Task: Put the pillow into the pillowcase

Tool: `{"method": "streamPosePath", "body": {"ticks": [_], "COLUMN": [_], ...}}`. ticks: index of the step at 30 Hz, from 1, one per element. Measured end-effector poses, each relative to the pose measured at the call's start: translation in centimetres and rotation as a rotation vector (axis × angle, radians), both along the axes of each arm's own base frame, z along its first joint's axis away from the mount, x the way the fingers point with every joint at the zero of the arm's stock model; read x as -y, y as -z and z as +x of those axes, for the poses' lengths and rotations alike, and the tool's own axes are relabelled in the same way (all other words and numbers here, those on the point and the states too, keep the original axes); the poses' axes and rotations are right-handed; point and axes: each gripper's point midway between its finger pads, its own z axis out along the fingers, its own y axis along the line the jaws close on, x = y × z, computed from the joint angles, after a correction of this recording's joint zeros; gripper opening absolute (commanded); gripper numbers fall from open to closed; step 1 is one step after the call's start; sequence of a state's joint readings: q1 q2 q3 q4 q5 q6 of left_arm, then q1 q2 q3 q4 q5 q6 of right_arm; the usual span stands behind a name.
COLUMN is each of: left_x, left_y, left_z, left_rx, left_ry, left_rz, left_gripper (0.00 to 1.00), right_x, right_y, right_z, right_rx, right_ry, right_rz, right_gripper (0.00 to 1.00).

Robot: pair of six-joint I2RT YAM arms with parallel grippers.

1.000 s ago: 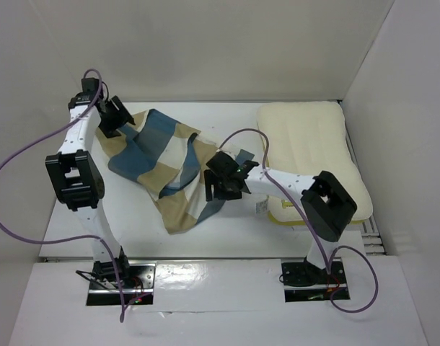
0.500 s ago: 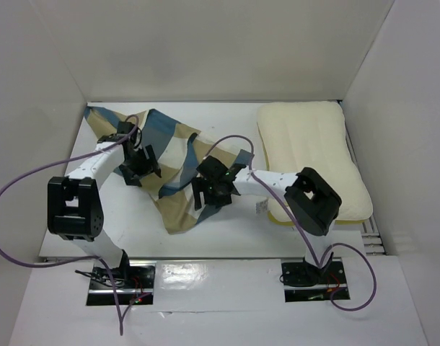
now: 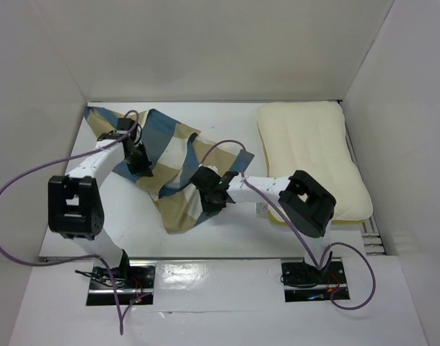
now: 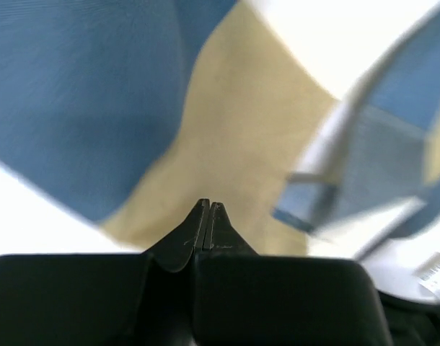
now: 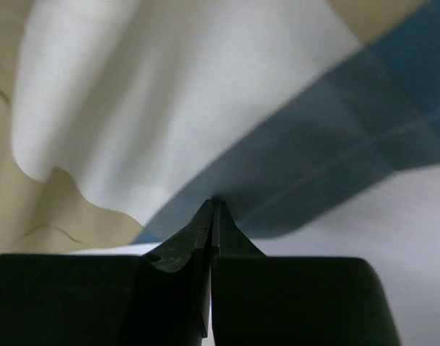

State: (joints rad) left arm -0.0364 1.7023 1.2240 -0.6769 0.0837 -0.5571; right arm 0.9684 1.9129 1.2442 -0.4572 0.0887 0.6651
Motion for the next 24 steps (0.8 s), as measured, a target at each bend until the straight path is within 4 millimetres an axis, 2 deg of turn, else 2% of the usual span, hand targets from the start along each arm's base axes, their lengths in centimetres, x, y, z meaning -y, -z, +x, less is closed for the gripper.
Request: {"method": "streamPosePath", "body": {"ticks": [3,4,5,6,7,9,10,13,15,17,18,19,20,21,24], "left_x": [0.0,0.1,0.1,0.1,0.2,0.2,0.1,0.0,-0.1,-0.1,-0.2,-0.2,-0.2,-0.2,-0.2], "left_y": [-3.8,-5.2,-6.5,-7.7,-8.5,-9.2,-9.1,-8.4,-8.2,-8.1,-8.1,-8.1,-8.1,-8.1,-8.3], "left_z": [0.1,0.3,0.5,0.8,1.0,1.2,1.1,0.8,0.6,0.4,0.4,0.3,0.3,0.2,0.1], "left_rx": [0.099,0.14,0.177,0.215,0.24,0.26,0.256,0.224,0.212,0.204,0.203,0.201,0.198,0.196,0.194], "left_ry": [0.001,0.002,0.003,0.003,0.003,0.003,0.003,-0.001,-0.003,-0.005,-0.005,-0.005,-0.005,-0.005,-0.004], "left_rz": [-0.007,-0.009,-0.013,-0.015,-0.016,-0.017,-0.016,-0.008,-0.003,0.0,0.0,0.0,0.0,0.0,0.0], "left_gripper": [0.0,0.0,0.0,0.0,0.0,0.0,0.0,0.0,0.0,0.0,0.0,0.0,0.0,0.0,0.0], "right_x": [1.2,1.3,1.0,0.6,0.0,-1.8,-3.0,-6.8,-8.8,-10.4,-11.0,-11.5,-11.8,-12.0,-10.8], "right_y": [-1.1,-1.8,-2.8,-3.8,-4.7,-6.2,-6.8,-7.8,-7.6,-6.9,-6.3,-5.6,-4.8,-4.0,-2.4], "right_z": [0.0,0.0,0.1,-0.1,-0.4,-1.6,-2.5,-4.8,-5.3,-5.0,-4.7,-4.4,-4.1,-3.9,-3.7], "right_rx": [0.033,0.05,0.076,0.099,0.128,0.173,0.192,0.211,0.215,0.214,0.213,0.21,0.205,0.198,0.188], "right_ry": [0.012,0.008,-0.005,-0.023,-0.057,-0.147,-0.201,-0.339,-0.396,-0.43,-0.438,-0.451,-0.45,-0.45,-0.422], "right_rz": [-0.017,-0.014,0.002,0.02,0.035,0.061,0.077,0.139,0.166,0.173,0.169,0.157,0.146,0.133,0.073], "right_gripper": [0.0,0.1,0.33,0.71,0.82,0.94,0.97,0.99,0.95,0.82,0.53,0.31,0.11,0.0,0.0]}}
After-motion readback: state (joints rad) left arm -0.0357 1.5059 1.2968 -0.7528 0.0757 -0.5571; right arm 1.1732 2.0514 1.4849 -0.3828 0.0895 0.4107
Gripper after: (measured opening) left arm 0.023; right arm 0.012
